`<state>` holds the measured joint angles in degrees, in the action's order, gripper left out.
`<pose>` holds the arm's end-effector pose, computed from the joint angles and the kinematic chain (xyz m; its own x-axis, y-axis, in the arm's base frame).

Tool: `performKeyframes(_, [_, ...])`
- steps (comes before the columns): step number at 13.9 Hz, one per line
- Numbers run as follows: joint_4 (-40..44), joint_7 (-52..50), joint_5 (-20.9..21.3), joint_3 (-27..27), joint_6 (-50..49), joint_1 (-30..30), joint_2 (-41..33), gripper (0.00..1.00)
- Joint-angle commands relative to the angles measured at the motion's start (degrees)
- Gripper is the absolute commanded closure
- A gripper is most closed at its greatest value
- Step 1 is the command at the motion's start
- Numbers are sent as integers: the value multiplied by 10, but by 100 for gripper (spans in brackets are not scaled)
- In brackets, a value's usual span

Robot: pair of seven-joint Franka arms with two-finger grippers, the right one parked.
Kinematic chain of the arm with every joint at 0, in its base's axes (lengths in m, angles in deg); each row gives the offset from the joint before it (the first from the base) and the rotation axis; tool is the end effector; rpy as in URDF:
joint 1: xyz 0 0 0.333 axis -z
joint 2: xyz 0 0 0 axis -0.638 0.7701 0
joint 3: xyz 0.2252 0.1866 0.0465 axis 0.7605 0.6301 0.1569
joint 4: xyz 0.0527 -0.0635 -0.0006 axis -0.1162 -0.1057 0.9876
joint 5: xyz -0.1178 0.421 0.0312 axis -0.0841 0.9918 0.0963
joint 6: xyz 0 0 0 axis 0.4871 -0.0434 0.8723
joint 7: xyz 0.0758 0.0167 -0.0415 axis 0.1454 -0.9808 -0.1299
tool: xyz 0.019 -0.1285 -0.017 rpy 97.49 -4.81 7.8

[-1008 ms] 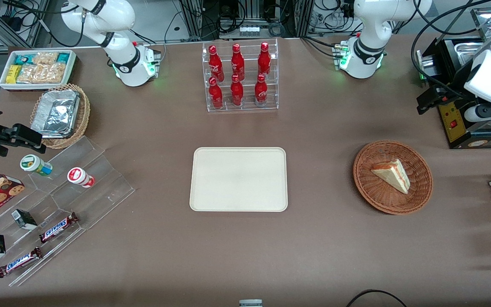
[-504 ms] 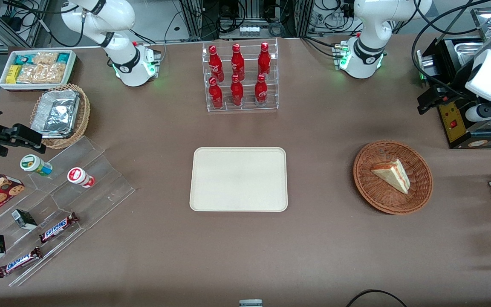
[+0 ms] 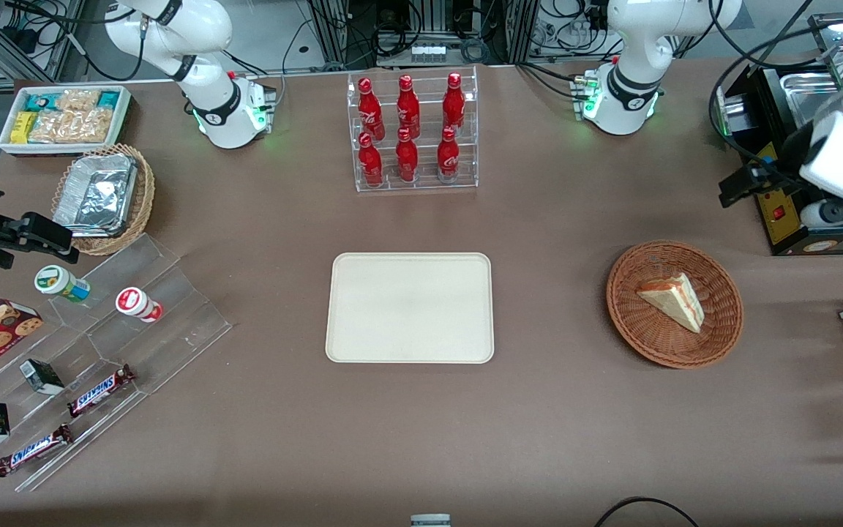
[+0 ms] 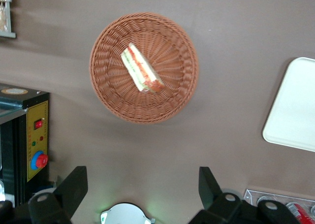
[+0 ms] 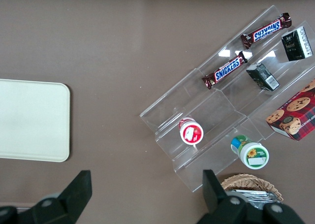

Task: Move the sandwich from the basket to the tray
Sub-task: 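Lower the open left gripper onto the wrapped sandwich in the basket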

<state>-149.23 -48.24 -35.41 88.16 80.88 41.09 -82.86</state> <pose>0.5756 -0.0278 0.5536 0.9694 0.2114 -0.1248 0.2074 -0.9773 -0.0441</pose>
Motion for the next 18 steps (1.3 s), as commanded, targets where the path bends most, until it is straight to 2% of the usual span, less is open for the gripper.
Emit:
performKeyframes(1, [-6, -29, 2, -2, 13, -22, 19, 0])
performKeyframes(4, [-48, -65, 4, -2, 47, -22, 32, 0])
performKeyframes(10, [-177, -207, 4, -2, 224, -23, 42, 0])
performKeyframes(13, [-234, -268, 2, -2, 327, -25, 76, 0])
performKeyframes(16, [-249, -348, 2, -2, 385, -26, 129, 0])
performKeyframes(18, [-252, -354, 5, 3, 395, -26, 145, 0])
